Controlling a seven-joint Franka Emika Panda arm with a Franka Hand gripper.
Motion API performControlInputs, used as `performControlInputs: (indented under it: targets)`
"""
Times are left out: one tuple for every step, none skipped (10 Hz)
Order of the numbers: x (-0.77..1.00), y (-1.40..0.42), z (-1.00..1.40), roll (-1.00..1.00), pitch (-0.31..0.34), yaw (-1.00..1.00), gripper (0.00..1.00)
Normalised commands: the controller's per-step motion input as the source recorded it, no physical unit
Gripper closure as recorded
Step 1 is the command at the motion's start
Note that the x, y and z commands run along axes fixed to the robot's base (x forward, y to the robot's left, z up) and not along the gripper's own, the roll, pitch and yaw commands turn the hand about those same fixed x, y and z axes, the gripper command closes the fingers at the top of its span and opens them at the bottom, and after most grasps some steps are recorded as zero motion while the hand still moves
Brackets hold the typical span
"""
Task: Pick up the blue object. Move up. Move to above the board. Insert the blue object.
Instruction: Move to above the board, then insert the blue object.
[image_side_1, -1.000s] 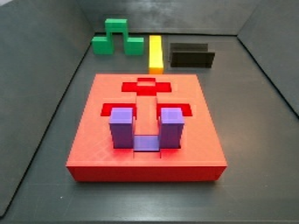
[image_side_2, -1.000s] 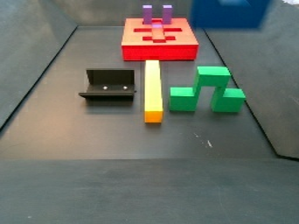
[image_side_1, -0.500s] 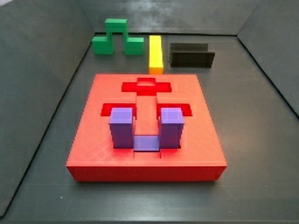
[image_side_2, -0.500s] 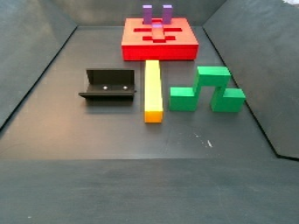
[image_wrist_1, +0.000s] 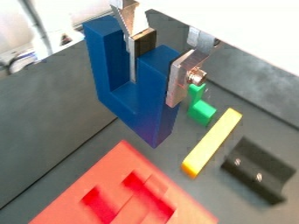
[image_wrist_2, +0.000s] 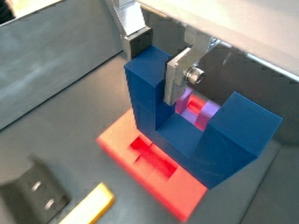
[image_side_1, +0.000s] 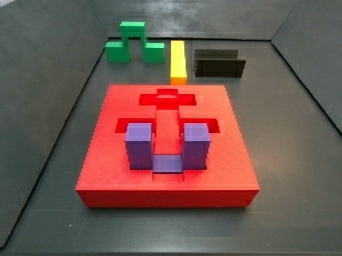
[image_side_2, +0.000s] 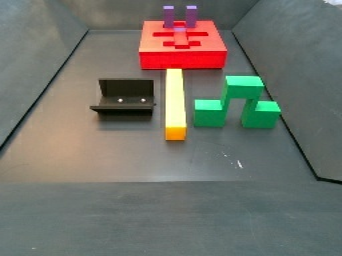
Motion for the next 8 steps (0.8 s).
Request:
performControlInputs:
  targets:
    - [0.16,-0.64,0.1,0.01,0.153,0.0,1.0]
    - [0.13,-0.39,0.07,0.01,0.144,0.01,1.0]
    - [0.06,-0.17,0.04,0.0,0.094,0.01,1.0]
    - [0.02,0.0,-0.05,-0.01,0.0,0.0,1.0]
    - [0.51,0.02,-0.61,0.14,0.083,0.0,1.0]
    - [0.57,0.09,-0.73,0.21,0.081,0.0,1.0]
    - [0.62,0.13,-0.7,0.24,0.05,0.02,1.0]
    - [0.63,0.16,-0.68,0.25,0.059,0.0,1.0]
